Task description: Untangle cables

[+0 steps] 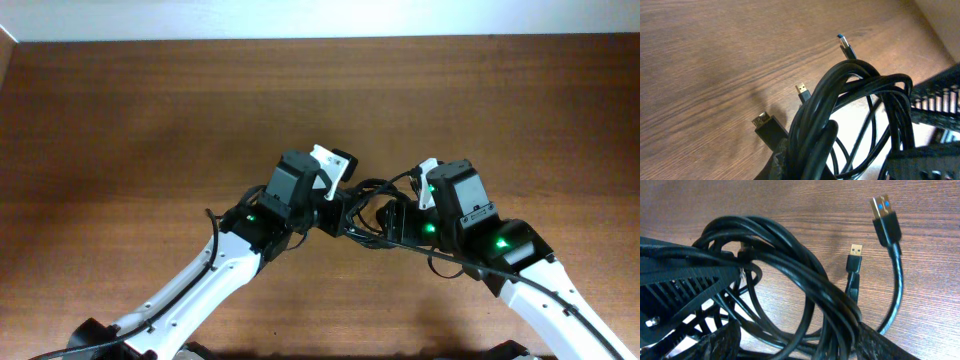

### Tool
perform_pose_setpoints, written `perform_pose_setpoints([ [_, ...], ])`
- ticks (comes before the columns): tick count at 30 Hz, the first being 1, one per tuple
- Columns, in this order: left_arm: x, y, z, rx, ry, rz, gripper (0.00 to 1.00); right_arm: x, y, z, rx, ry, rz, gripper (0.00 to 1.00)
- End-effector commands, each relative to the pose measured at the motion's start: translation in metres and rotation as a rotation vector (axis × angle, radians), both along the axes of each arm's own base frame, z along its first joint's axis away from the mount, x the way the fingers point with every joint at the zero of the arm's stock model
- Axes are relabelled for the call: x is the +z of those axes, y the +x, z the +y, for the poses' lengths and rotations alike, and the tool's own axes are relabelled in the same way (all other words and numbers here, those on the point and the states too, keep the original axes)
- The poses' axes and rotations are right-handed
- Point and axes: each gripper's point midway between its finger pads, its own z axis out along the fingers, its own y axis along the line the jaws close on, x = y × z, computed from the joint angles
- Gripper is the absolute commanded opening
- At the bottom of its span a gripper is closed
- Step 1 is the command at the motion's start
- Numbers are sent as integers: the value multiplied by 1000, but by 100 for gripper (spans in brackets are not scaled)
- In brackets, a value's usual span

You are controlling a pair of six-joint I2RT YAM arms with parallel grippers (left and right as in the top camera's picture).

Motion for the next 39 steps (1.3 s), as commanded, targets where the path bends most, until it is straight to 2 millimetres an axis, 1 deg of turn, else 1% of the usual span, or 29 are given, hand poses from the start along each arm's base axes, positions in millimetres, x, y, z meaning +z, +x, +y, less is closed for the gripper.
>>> perform_pose_setpoints([
  [1, 11, -14, -14, -113, -72, 9, 0, 3, 0, 1, 20, -12, -11, 71],
  [5, 10, -13, -13, -120, -60, -10, 0, 0, -1, -4, 15, -37, -4, 71],
  [8, 1, 10, 6, 11, 49, -68, 0, 0, -2, -4, 15, -40, -2, 71],
  [9, 0, 13, 10, 32, 66, -77, 0, 0, -2, -4, 24, -47, -7, 71],
  [10, 0, 12, 9, 29, 62, -73, 0, -1, -2, -5, 25, -54, -8, 71],
  [12, 2, 4, 2, -18, 24, -51, 0, -5, -3, -14, 2, -96, -1, 71],
  [15, 10, -16, -14, -134, -66, 2, 0, -4, -2, -13, 2, -93, -5, 71],
  [17, 15, -28, -21, -225, -101, -2, 0, -4, -2, -13, 2, -93, -5, 71],
  [19, 17, -34, -24, -269, -121, -3, 0, -4, -2, -13, 2, -94, -5, 71],
  [21, 17, -34, -24, -269, -120, -3, 0, -4, -2, -13, 2, -93, -5, 71],
  [22, 17, -34, -24, -267, -119, -6, 0, -4, -2, -13, 3, -92, -6, 57],
  [23, 17, -32, -24, -260, -115, -11, 0, -4, -1, -12, 6, -87, -6, 38],
  [24, 15, -27, -21, -235, -93, -22, 0, -3, -2, -9, 13, -75, -6, 4],
  [25, 13, -23, -19, -215, -77, -30, 7, -2, -2, -9, 15, -71, -6, 4],
  [26, 11, -20, -16, -195, -60, -39, 15, -2, -1, -9, 15, -70, -8, 4],
  [27, 9, -15, -13, -170, -39, -50, 99, -2, -1, -9, 12, -69, -9, 4],
  [30, 4, -3, -4, -102, 18, -79, 99, -3, 0, -11, -1, -82, -11, 4],
  [32, 2, 4, 2, -60, 53, -98, 99, -9, -1, -32, -116, -149, 21, 4],
  [33, 1, 6, 4, -49, 62, -103, 99, -9, -3, -34, -122, -155, 21, 4],
  [37, 1, 6, 4, -50, 62, -102, 99, 17, -10, -38, -127, -113, -54, 4],
  [38, 0, 5, 4, -50, 65, -98, 99, 28, -15, -40, -130, -93, -89, 4],
  [39, 0, 5, 4, -50, 66, -97, 99, 35, -17, -41, -131, -81, -111, 4],
])
